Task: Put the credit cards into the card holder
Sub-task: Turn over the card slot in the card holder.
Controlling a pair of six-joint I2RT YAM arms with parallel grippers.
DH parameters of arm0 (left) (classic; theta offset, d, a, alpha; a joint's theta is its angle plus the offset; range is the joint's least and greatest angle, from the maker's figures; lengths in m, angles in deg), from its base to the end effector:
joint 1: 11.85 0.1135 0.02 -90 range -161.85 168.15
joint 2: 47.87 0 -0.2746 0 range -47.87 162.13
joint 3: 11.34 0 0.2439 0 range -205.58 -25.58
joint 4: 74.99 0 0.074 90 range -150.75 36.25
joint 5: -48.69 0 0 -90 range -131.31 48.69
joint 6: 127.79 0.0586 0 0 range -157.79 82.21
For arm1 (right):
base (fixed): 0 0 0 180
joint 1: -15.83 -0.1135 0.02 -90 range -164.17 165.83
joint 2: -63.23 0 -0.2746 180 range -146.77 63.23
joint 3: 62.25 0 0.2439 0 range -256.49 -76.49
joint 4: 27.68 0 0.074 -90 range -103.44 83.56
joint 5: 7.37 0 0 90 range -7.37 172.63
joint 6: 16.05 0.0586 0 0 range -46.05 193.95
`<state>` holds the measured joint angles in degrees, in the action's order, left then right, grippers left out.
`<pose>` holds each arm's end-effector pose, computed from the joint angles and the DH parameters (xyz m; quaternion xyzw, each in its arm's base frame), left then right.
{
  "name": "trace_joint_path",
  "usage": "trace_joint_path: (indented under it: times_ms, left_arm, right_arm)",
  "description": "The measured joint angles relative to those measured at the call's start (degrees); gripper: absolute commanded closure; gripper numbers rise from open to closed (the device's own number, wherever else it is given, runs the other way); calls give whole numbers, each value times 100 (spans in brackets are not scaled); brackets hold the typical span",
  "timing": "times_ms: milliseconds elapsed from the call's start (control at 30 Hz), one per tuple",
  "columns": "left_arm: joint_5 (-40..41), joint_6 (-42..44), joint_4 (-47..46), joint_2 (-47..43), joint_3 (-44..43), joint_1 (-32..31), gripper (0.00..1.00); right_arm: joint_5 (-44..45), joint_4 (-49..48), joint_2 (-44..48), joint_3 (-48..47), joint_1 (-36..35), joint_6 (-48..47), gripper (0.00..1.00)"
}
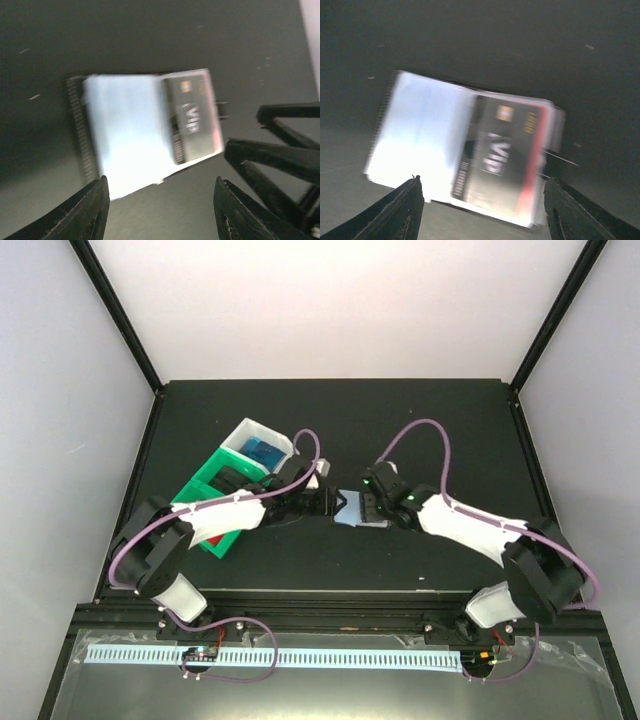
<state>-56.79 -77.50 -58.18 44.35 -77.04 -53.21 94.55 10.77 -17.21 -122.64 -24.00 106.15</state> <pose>0.2477 -0.2389 0.1895 0.0664 0.9090 -0.3491 0.2179 0.2167 0.1650 0.1887 -0.0356 0.9570 0.0779 0.2771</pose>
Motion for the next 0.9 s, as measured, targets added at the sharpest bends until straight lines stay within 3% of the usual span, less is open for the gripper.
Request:
trace_joint_path:
  times_ms: [333,633,900]
  left_arm:
    - [409,-227,-76,-817,1410,402,42]
    - [365,-247,-269,-1016,1703,586,42]
    - [243,-227,-348,-1067,1788,684,42]
  right_arm:
    - [-11,140,-1692,-1311,-741,-133,42]
    - [-197,186,-2470,-1812,-859,-50,50]
    - [-118,367,-2765,-2072,-946,138,73]
